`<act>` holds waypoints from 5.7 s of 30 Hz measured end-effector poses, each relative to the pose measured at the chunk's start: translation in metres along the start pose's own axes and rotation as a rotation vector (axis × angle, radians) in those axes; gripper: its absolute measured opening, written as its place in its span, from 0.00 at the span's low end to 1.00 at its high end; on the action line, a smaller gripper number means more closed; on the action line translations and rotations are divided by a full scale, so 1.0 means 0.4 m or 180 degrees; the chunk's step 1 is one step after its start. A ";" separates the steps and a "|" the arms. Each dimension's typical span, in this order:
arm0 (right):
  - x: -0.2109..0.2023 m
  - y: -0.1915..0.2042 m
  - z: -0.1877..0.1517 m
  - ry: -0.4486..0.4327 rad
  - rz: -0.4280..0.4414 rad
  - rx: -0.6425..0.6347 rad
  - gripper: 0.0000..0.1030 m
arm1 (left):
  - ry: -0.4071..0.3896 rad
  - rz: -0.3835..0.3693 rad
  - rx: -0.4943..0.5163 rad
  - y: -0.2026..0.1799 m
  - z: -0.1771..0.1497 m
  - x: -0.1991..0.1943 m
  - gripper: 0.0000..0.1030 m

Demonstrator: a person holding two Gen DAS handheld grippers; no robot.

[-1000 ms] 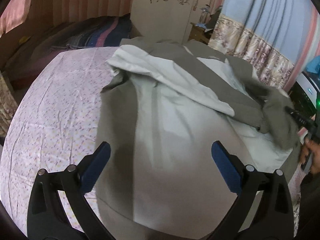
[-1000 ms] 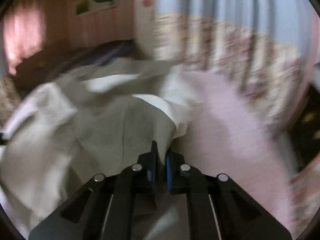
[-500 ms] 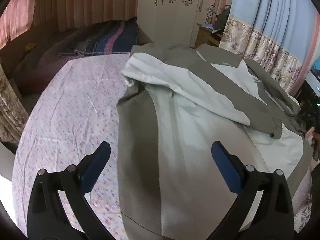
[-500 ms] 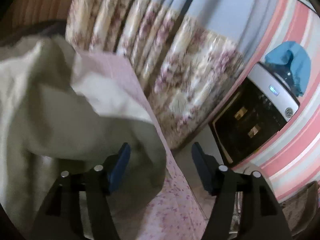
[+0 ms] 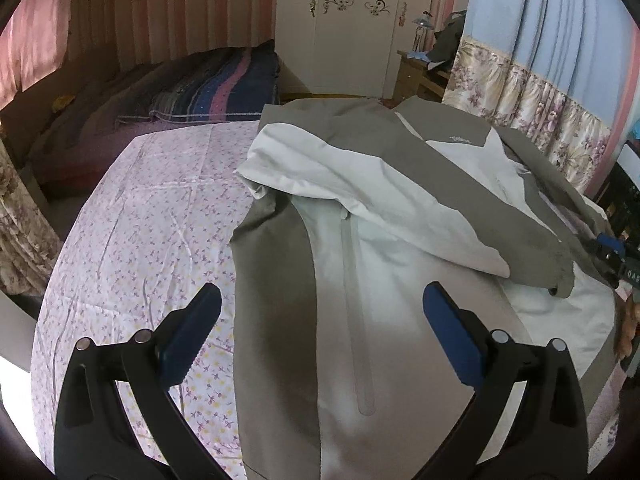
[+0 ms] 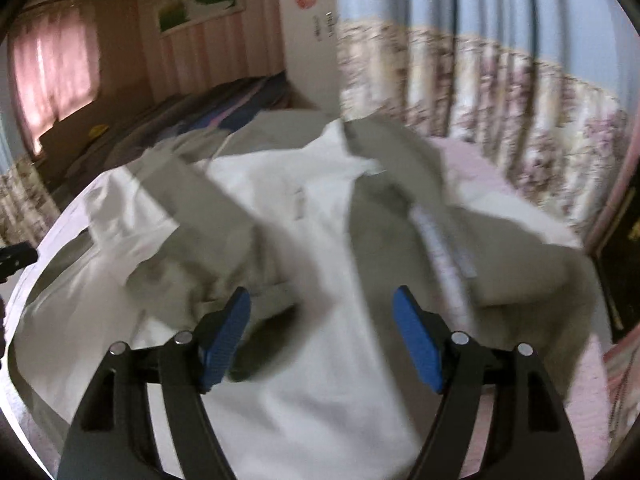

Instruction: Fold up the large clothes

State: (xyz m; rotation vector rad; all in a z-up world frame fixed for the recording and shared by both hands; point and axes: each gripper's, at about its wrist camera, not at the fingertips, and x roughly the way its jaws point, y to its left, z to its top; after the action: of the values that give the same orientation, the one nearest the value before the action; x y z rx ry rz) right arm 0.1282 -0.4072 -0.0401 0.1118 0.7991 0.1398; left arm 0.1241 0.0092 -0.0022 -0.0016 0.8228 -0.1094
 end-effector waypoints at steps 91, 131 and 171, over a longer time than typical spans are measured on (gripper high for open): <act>-0.088 -0.308 -0.126 0.0071 -0.0816 -0.0380 0.94 | -0.0775 0.0435 0.0122 -0.049 -0.074 -0.100 0.97; -0.358 -0.041 -0.020 -0.0976 0.0267 0.0255 0.11 | -0.0589 -0.0390 0.0123 -0.179 -0.154 -0.211 0.97; -0.159 0.439 -0.100 -0.0865 0.0403 -0.0520 0.29 | -0.0693 0.0252 -0.0450 -0.037 -0.123 -0.309 0.97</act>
State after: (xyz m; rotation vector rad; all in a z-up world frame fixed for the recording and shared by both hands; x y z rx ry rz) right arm 0.0410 -0.2429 0.0040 0.0255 0.5070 0.3023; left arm 0.0031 0.0086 0.0554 -0.1122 0.6108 0.0239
